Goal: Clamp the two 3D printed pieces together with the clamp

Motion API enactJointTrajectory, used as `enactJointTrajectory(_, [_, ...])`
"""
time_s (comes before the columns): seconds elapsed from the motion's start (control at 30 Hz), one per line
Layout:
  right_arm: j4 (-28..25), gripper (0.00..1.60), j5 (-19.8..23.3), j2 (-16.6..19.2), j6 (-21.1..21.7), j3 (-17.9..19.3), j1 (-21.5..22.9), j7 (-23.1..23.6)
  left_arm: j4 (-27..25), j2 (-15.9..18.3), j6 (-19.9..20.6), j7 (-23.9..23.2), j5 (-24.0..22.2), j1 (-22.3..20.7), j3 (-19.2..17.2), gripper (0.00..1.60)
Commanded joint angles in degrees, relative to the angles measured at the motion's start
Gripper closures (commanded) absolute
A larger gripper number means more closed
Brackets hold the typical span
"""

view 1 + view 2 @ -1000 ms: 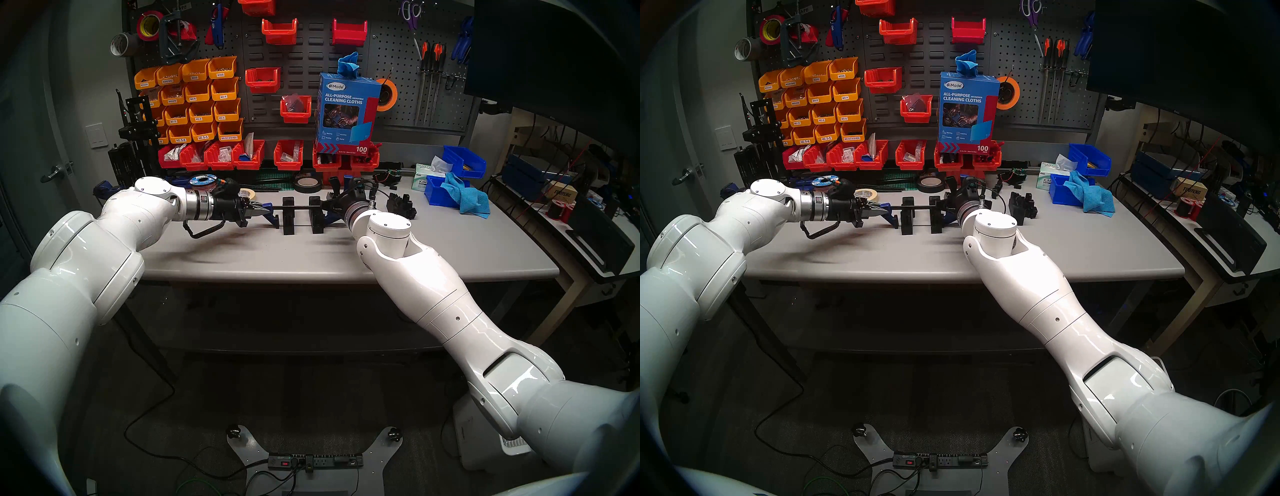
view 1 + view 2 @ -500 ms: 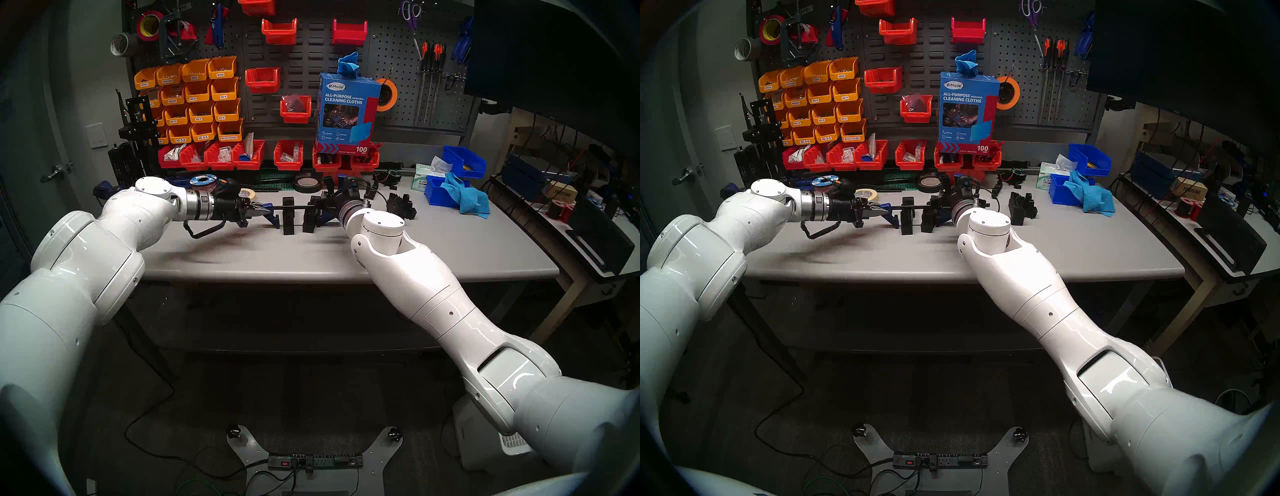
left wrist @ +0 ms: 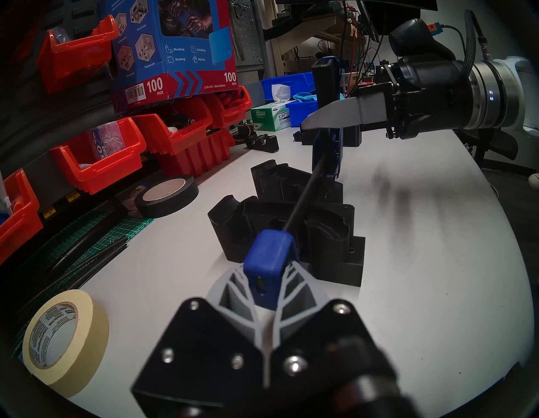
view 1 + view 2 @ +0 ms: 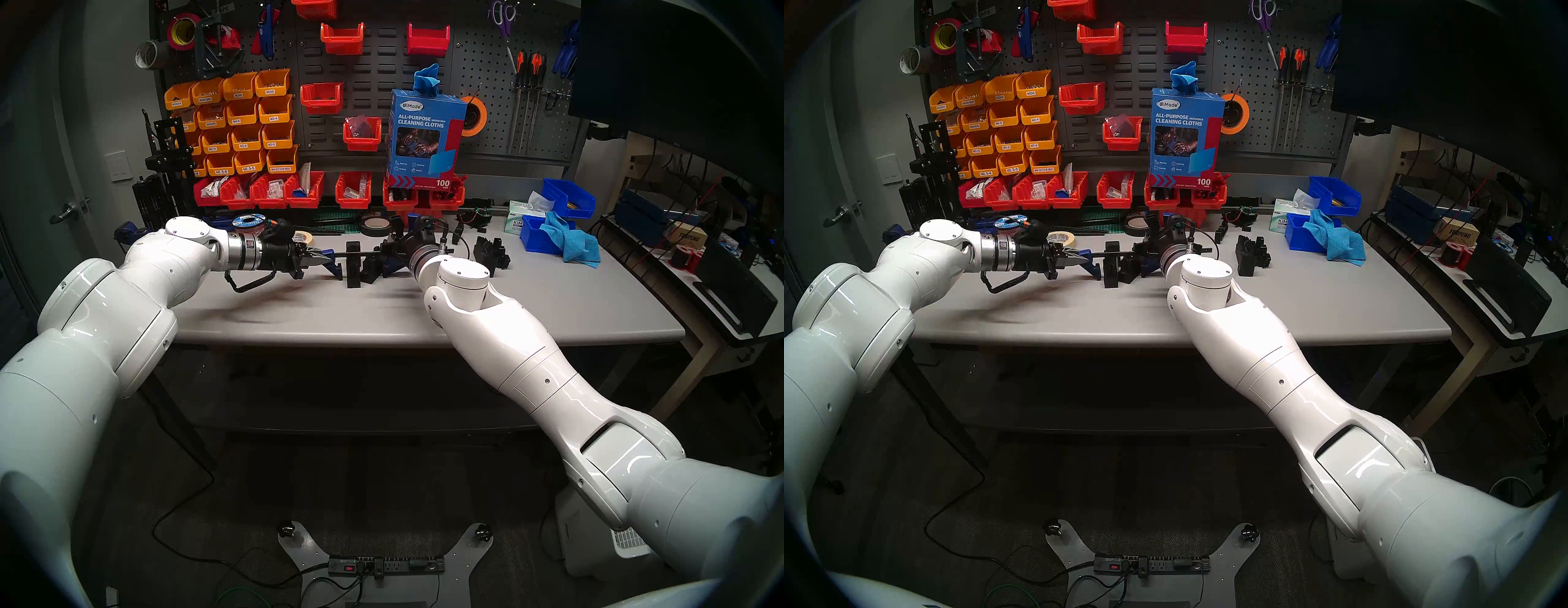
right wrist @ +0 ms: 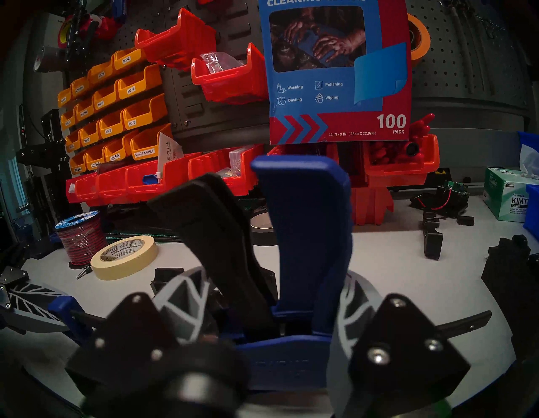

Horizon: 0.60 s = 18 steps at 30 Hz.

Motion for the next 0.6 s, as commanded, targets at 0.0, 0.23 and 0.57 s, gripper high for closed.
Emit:
enactJointTrajectory(0.0, [-1.46, 1.60, 0.33, -2.43, -0.04, -1.75, 0.45, 1.52, -1.27, -2.37, -0.42, -0.71, 0.00, -0.57, 0.09, 1.60])
enactJointTrajectory(0.23, [-1.63, 1.60, 0.64, -2.39, -0.68, -1.94, 0.28, 0.86, -1.33, -2.65, -0.73, -0.51, 0.25, -0.78, 0.29, 1.60])
enactJointTrajectory(0.57, [-2.18, 1.60, 1.19, -2.09, -0.95, -2.38, 0.17, 0.02, -1.31, -3.20, -0.94, -0.20, 0.38, -0.74, 0.51, 1.60])
